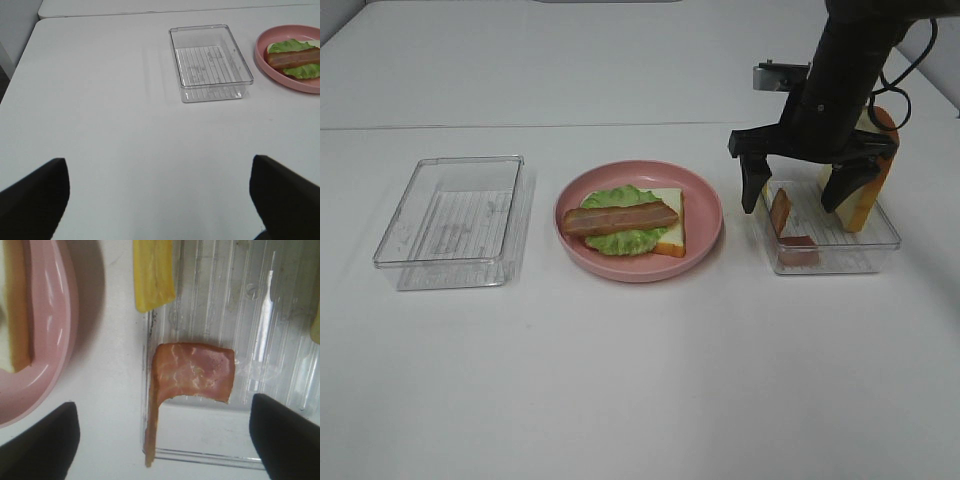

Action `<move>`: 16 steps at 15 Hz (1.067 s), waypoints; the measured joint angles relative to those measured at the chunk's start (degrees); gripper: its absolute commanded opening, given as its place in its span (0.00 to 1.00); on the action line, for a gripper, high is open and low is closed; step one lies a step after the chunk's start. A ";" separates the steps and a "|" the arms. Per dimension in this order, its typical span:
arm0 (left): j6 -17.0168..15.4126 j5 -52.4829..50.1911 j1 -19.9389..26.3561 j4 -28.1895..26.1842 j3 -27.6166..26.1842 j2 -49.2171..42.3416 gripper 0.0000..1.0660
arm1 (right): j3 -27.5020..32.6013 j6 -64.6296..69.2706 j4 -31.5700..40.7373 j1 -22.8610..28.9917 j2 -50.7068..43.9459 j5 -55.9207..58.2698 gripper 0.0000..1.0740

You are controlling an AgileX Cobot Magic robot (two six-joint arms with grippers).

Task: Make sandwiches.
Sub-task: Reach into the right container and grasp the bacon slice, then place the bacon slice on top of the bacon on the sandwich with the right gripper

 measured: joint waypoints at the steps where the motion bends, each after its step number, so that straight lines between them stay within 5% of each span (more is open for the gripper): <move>1: 0.00 0.00 0.00 0.00 0.00 0.00 0.84 | -0.11 0.46 0.00 0.00 0.46 0.00 0.63; 7: 0.00 0.00 0.00 0.00 0.00 0.00 0.84 | -0.34 1.95 0.06 0.00 0.97 0.11 0.08; 9: 0.00 0.00 0.00 0.00 0.00 0.00 0.84 | -0.34 1.95 0.52 0.00 0.97 0.29 0.00; 16: 0.00 0.00 0.00 0.00 0.00 0.00 0.84 | -4.13 0.74 0.57 0.00 -3.84 8.48 0.00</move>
